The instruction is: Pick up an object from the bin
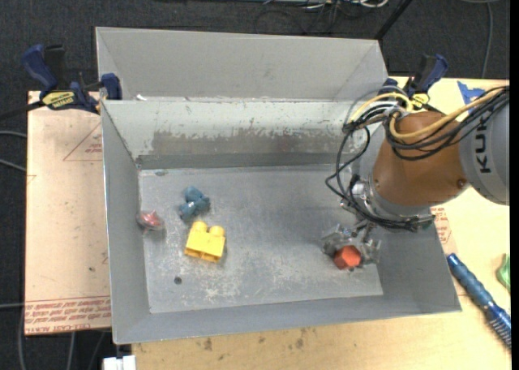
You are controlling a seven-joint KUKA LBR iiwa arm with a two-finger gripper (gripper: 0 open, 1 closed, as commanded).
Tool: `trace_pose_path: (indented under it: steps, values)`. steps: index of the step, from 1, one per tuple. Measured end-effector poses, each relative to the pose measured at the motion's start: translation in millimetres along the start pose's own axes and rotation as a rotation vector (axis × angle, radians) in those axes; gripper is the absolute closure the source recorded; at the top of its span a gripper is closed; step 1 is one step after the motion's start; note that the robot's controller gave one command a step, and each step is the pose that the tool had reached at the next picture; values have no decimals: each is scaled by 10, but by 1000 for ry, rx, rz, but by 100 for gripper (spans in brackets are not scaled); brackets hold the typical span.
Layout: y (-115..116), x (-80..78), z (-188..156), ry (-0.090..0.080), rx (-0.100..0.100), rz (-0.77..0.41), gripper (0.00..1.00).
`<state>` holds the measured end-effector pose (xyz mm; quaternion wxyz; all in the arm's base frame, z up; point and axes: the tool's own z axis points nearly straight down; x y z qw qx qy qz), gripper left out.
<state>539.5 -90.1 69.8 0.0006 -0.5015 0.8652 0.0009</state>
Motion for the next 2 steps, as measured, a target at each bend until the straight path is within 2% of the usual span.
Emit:
trace_pose_path:
  steps: [1, 2]
  values:
    - [212, 101, -898, -2, 7, -37, 100]
    - [303, 46, -2259, -4, 11, 12, 100]
